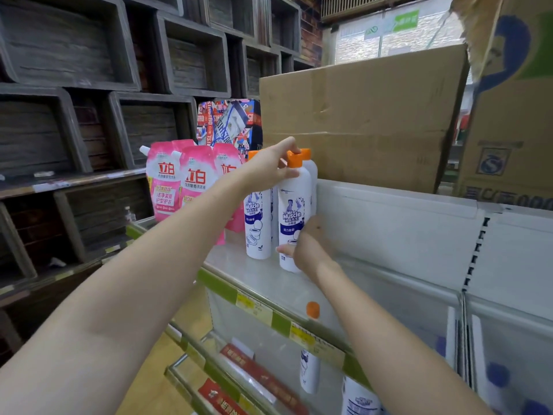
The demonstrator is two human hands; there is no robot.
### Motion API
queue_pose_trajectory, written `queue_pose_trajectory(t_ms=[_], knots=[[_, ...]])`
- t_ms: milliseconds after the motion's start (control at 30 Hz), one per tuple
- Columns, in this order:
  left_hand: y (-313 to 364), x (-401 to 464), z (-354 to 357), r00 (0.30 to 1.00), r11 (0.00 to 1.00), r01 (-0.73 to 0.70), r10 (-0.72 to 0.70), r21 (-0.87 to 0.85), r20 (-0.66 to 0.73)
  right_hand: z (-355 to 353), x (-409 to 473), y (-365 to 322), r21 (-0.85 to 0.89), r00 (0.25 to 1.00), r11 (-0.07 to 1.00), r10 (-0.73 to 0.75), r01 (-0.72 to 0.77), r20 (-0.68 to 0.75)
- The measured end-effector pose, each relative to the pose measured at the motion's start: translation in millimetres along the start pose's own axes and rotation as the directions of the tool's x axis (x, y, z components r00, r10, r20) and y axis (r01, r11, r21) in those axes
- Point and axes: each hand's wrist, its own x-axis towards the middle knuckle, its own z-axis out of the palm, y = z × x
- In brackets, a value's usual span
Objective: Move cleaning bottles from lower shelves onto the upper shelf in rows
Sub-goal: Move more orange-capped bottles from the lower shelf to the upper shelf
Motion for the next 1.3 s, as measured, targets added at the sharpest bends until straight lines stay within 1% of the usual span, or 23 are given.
queue_pose_trajectory(t_ms=[67,167,267,300,367,433,500,567,667,733,800,833,900,967,1033,1133,1300], knots=[[0,0,-3,0.999,0.994,-0.023,0.02,0.105,0.033,-2,0,-1,-0.055,1.0,0.998,0.005,-0.005,-0.003],[4,3,0,0.999,0.985,-0.027,0.023,0.169,0.024,-3,11,-2,-0.111,0.999,0.993,0.035,-0.035,-0.001],[7,8,2,0.999,0.974,-0.035,0.033,0.225,0.013,-3,18,-2,-0.072,0.999,0.996,0.046,-0.047,-0.016],[7,9,1,0.999,0.97,-0.033,0.031,0.241,0.012,-1,18,-3,-0.077,0.999,0.996,0.037,-0.039,-0.021],[4,8,-2,1.0,0.962,-0.023,0.02,0.273,0.015,7,15,-6,-0.148,0.999,0.989,-0.02,0.016,-0.026],[0,6,-6,1.0,0.959,-0.006,0.003,0.285,0.012,15,12,-10,-0.139,0.996,0.989,-0.064,0.054,-0.069],[-5,4,-9,1.0,0.959,0.009,-0.01,0.283,0.0,20,10,-13,-0.114,0.993,0.991,-0.084,0.074,-0.081],[-7,1,-9,1.0,0.959,0.018,-0.014,0.283,-0.018,22,11,-16,-0.098,0.994,0.993,-0.077,0.069,-0.074],[-9,1,-4,0.999,0.961,0.024,-0.01,0.277,-0.053,25,14,-17,-0.021,0.995,0.999,-0.052,0.051,-0.085],[-8,0,-2,0.997,0.963,0.025,-0.005,0.27,-0.076,27,13,-17,-0.019,0.994,0.998,-0.056,0.055,-0.096],[-10,-3,-1,0.995,0.967,0.032,-0.008,0.253,-0.096,31,13,-15,0.022,0.993,0.997,-0.066,0.069,-0.099],[-12,-5,-1,0.994,0.97,0.039,-0.012,0.241,-0.11,32,12,-14,0.017,0.991,0.997,-0.079,0.081,-0.107],[-17,-11,0,0.989,0.975,0.055,-0.023,0.216,-0.149,34,7,-14,-0.068,0.984,0.991,-0.125,0.117,-0.129],[-19,-19,5,0.981,0.983,0.06,-0.027,0.173,-0.19,33,3,-13,-0.06,0.98,0.99,-0.136,0.129,-0.145],[-18,-26,12,0.976,0.991,0.055,-0.027,0.122,-0.216,32,-3,-12,-0.007,0.98,0.992,-0.125,0.126,-0.155],[-19,-32,17,0.971,0.994,0.063,-0.041,0.089,-0.234,29,-13,-12,0.089,0.982,0.991,-0.082,0.098,-0.167],[-25,-51,27,0.96,0.998,0.043,-0.028,0.049,-0.278,22,-38,-10,0.03,0.98,0.999,-0.005,0.011,-0.2]])
